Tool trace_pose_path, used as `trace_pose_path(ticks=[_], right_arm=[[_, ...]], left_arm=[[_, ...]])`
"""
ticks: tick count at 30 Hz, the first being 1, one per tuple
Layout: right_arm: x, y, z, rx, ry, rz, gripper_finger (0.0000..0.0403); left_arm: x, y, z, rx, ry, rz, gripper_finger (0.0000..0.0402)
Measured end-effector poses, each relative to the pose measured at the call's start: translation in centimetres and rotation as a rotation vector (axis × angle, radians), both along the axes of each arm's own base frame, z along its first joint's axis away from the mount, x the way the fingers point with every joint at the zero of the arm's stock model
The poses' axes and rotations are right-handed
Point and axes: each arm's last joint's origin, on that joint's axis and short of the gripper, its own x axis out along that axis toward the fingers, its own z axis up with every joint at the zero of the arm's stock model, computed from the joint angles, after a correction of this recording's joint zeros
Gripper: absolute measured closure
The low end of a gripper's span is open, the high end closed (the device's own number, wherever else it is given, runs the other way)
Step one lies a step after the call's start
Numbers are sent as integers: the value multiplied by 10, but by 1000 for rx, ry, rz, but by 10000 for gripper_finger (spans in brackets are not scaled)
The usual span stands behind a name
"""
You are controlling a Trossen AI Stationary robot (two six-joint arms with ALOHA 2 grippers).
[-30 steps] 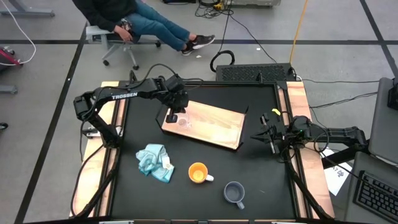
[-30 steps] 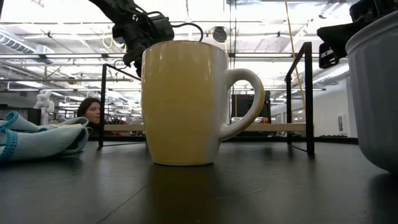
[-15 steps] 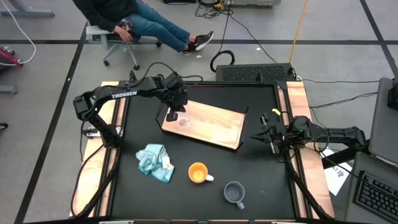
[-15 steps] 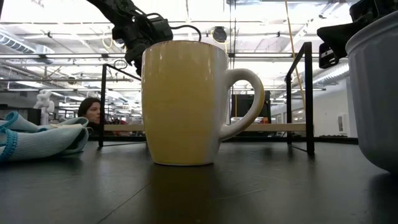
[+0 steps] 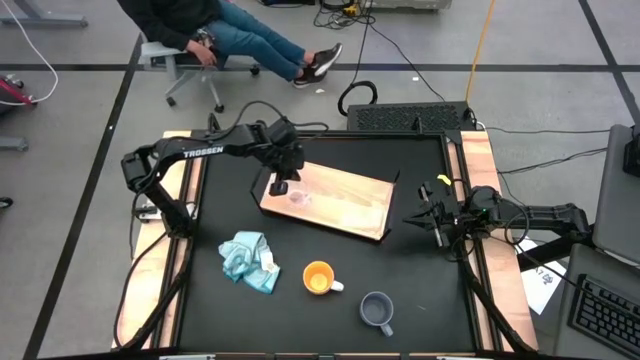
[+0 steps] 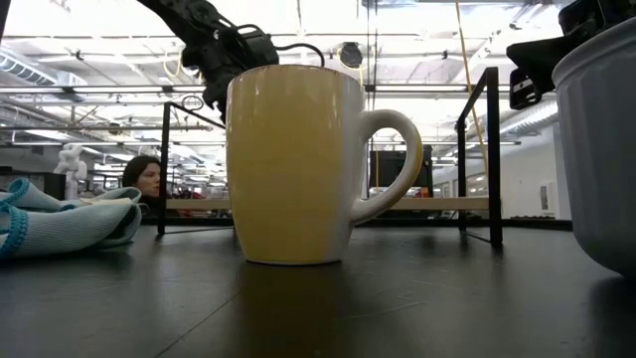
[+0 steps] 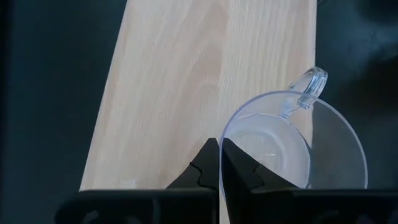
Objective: Stack small to large cups/mugs on shelf
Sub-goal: Put the transparent mug on the shelf
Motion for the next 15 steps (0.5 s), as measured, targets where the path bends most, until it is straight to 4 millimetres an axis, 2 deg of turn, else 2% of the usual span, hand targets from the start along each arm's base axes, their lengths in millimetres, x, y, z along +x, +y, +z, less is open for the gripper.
trace_pose_path(ticks=[5,15], right_arm=[[0,0,0,0,0,1,403],[0,0,0,-1,0,0,403]], left_arm=[[4,2,-7,-2,13,-7,399],[5,1,-9,9,29,-8,400]])
